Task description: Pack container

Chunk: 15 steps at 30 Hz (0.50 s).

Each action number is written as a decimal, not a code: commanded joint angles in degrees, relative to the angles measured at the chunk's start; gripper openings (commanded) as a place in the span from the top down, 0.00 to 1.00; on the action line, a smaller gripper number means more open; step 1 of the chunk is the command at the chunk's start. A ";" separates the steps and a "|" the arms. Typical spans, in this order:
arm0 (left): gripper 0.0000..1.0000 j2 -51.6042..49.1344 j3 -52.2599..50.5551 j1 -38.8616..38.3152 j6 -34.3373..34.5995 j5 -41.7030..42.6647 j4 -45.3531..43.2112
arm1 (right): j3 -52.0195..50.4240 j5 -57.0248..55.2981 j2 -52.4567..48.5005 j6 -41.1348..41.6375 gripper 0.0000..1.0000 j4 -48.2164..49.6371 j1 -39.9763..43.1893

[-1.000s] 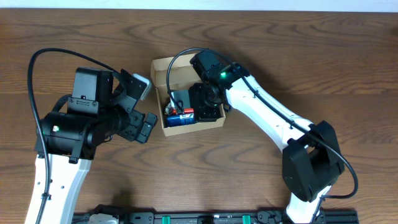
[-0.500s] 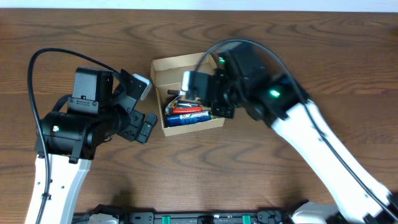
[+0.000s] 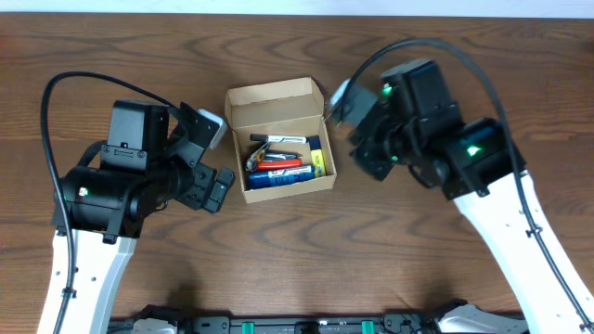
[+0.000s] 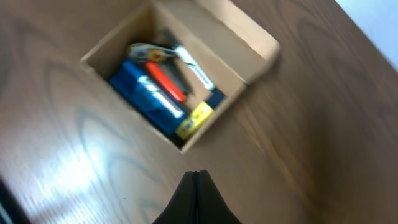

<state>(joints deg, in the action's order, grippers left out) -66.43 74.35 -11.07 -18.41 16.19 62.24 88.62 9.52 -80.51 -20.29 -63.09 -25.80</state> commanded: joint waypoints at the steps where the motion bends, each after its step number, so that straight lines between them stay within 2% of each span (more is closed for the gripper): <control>1: 0.05 -0.20 0.76 0.17 -0.68 0.39 -0.90 | -1.31 0.87 -1.92 8.83 0.98 0.94 4.57; 6: 0.05 -0.20 0.76 0.17 -0.94 -0.04 -1.79 | -2.38 11.63 -5.42 9.55 0.99 3.13 8.83; 11: 0.05 -0.81 0.74 0.24 -0.31 -0.07 -8.00 | -3.50 11.50 -10.16 12.28 0.98 6.08 9.09; 15: 0.05 -4.52 0.72 1.79 4.61 -0.07 -11.19 | -3.61 11.30 -15.34 16.70 0.99 9.03 9.70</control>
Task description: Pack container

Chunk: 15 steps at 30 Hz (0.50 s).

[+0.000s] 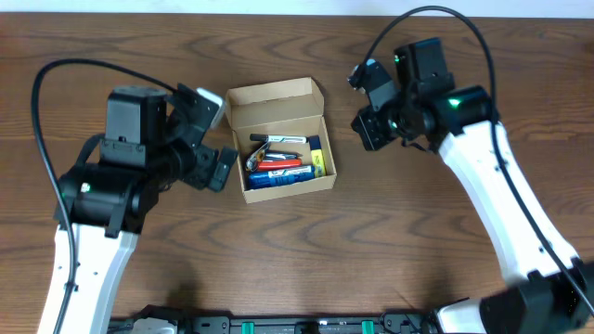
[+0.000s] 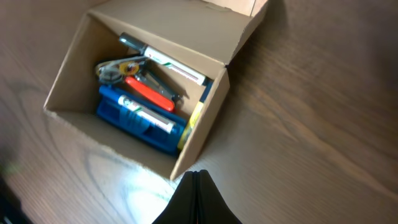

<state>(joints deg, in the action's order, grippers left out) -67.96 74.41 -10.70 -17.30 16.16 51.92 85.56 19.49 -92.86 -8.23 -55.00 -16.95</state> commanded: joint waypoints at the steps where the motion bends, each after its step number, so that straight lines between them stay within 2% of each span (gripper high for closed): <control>1: 0.05 -4.39 0.66 2.27 5.20 0.00 -1.42 | -0.55 1.33 -4.42 5.49 0.98 1.95 1.14; 6: 0.05 -12.48 0.66 9.33 14.36 1.05 -5.79 | -0.55 1.33 -9.77 10.71 0.99 7.74 3.13; 11: 0.05 -22.75 0.66 18.21 20.98 15.87 -14.29 | -0.55 1.36 -14.36 15.89 0.99 14.64 5.38; 12: 0.02 -24.79 0.66 19.28 22.47 17.70 -15.74 | -0.55 1.40 -15.26 16.46 0.99 15.98 5.64; 13: 0.08 -26.95 0.66 20.15 23.80 19.41 -17.20 | -0.55 1.86 -16.11 17.00 0.98 17.35 5.84; 15: 0.43 -31.54 0.66 21.22 26.51 21.75 -20.02 | -0.55 2.03 -18.21 18.62 0.98 20.44 6.14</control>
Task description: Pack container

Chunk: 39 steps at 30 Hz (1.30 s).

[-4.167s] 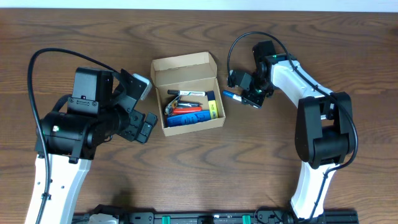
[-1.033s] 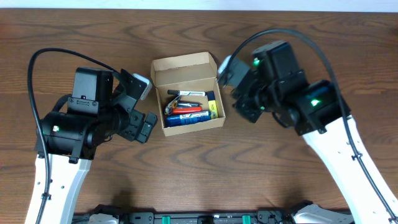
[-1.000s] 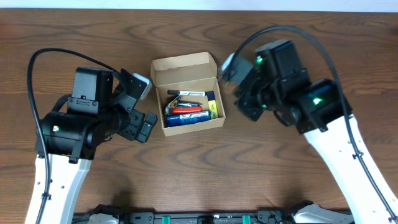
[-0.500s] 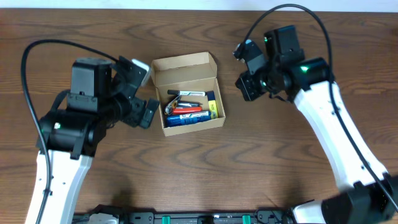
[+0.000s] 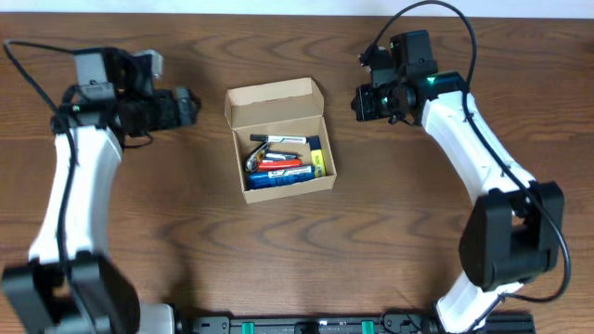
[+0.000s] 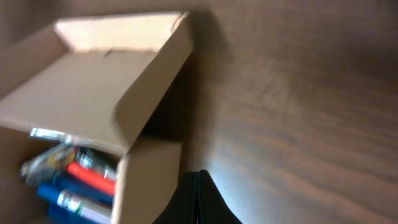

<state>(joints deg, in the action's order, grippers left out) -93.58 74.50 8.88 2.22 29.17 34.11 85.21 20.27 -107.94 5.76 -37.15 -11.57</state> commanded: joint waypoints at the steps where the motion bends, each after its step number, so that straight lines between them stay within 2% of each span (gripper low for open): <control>1: 0.59 -8.00 0.57 1.75 8.76 9.03 -3.21 | -0.20 1.27 -3.96 5.33 0.98 3.76 0.79; 2: 0.73 -9.99 0.57 1.75 10.51 9.01 -4.22 | -0.20 1.42 -5.18 6.49 0.98 5.53 0.79; 4: 0.92 -13.92 0.57 1.38 13.53 9.51 -5.86 | -0.20 2.69 -7.43 8.52 0.98 8.70 0.79; 5: 0.94 -15.72 0.57 1.03 14.78 9.75 -6.45 | -0.20 3.72 -8.50 9.51 0.98 10.23 0.79; 10: 0.94 -23.37 0.59 -1.20 17.77 13.86 -10.32 | -0.20 9.09 -14.43 15.17 0.98 19.08 0.70; 17: 0.94 -27.39 1.27 -5.62 23.61 17.42 -18.36 | -0.20 13.00 -19.61 20.63 0.98 26.69 -0.52; 32: 0.94 -27.91 8.07 -9.66 22.29 20.98 -19.37 | -0.17 16.39 -20.06 23.10 0.98 28.85 -1.66; 39: 0.94 -27.87 8.22 -9.57 19.58 22.08 -19.37 | -0.17 25.86 -20.04 22.95 0.99 34.99 0.92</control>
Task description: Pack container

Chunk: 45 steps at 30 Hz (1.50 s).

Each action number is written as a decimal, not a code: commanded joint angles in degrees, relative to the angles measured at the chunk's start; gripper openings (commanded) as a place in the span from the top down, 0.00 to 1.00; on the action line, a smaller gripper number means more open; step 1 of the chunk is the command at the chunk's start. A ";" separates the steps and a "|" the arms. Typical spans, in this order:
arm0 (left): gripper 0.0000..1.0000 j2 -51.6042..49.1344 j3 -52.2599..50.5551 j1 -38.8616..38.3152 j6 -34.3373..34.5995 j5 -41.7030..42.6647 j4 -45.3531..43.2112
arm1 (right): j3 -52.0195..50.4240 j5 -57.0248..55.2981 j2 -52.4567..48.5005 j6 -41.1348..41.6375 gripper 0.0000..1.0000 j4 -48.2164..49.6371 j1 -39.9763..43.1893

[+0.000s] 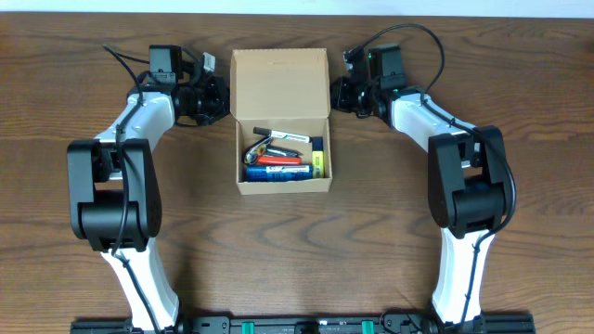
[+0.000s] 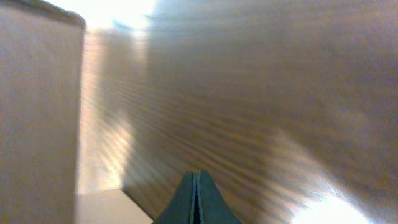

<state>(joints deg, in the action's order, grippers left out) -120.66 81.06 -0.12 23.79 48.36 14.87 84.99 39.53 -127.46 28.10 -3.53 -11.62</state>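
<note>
An open cardboard box stands mid-table holding a blue item, a red marker, a yellow item and a black pen. Its lid flap spreads wide toward the far edge. My left gripper is at the flap's left edge; the overhead view does not show how its jaws stand. My right gripper is at the flap's right edge. In the right wrist view the gripper is shut and empty, low over the wood, with the flap just to its left.
The brown wooden table carries nothing else in view. Both arms stretch in from the near side, with their cables looping near the far edge.
Both grippers have moved in to the flap's two side edges from farther out. The flap looks longer from above, laid further back. My right gripper stays shut.
Both arms first hovered near the box's sides at mid-table, right gripper shut. Then they stood progressively farther back and outward, level with the flap. Now both sit against the flap's edges, and the flap spreads wider.
</note>
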 commanded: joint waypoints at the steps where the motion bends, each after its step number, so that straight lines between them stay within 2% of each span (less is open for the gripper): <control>1: 0.94 -0.72 1.66 -0.55 -1.99 2.93 -0.17 | 0.04 8.28 -0.52 0.61 0.99 2.75 1.27; 16: 0.94 3.50 4.07 -0.33 -4.90 2.67 -0.44 | 0.07 20.33 0.04 0.61 0.98 12.59 2.71; 25: 0.94 10.82 4.20 0.07 -8.28 2.71 0.35 | 0.07 22.67 6.03 -0.17 0.98 11.72 2.89; 34: 0.92 17.97 4.20 -0.28 -14.19 2.71 6.10 | 0.07 15.47 17.64 -15.54 0.98 -9.51 2.34; 39: 0.92 20.98 4.20 -0.46 -23.15 2.19 18.23 | 0.07 8.11 23.63 -24.06 0.99 -25.11 0.13; 45: 0.94 22.38 4.20 -0.90 -32.06 -1.64 35.15 | 0.07 -2.67 27.69 -29.14 0.99 -40.94 -5.18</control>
<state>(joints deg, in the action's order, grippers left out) -99.42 84.47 -0.62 -0.64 49.41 46.17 85.17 44.42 -102.13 4.47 -41.78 -14.06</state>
